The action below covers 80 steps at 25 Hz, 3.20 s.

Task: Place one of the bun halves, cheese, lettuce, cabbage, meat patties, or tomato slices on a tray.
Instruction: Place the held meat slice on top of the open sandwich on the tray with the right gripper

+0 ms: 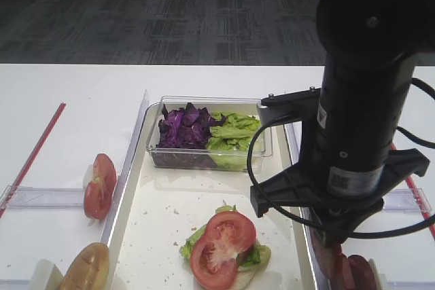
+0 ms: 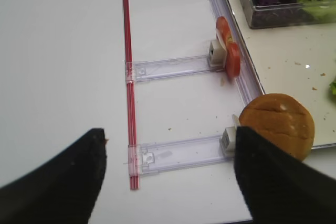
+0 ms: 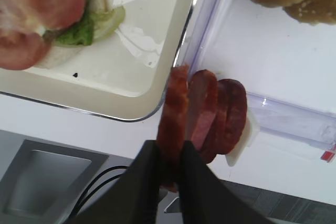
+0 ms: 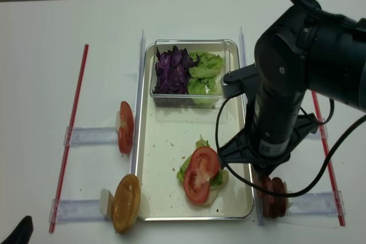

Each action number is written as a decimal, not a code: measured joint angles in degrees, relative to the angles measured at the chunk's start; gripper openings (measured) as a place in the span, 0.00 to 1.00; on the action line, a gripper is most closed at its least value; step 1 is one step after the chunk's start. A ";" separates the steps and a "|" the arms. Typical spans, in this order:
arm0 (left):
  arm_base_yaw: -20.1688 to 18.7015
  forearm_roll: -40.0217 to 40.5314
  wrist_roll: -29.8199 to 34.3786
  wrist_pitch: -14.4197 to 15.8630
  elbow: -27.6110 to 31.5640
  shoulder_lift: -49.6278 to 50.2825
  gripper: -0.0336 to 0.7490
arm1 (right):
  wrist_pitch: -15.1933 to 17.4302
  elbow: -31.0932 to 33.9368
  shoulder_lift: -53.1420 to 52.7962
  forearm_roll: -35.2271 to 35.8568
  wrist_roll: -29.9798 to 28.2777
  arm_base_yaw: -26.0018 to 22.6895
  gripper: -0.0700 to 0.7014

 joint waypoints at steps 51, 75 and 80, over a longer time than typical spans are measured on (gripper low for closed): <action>0.00 0.00 0.00 0.00 0.00 0.00 0.65 | -8.23 0.29 1.36 35.18 -42.03 -11.26 0.26; 0.00 0.00 -0.38 0.00 0.00 0.00 0.65 | -8.38 0.34 11.95 44.09 -52.61 -13.81 0.26; 0.00 0.00 0.00 0.00 0.00 0.00 0.65 | -7.43 0.34 12.27 45.17 -53.44 -14.02 0.26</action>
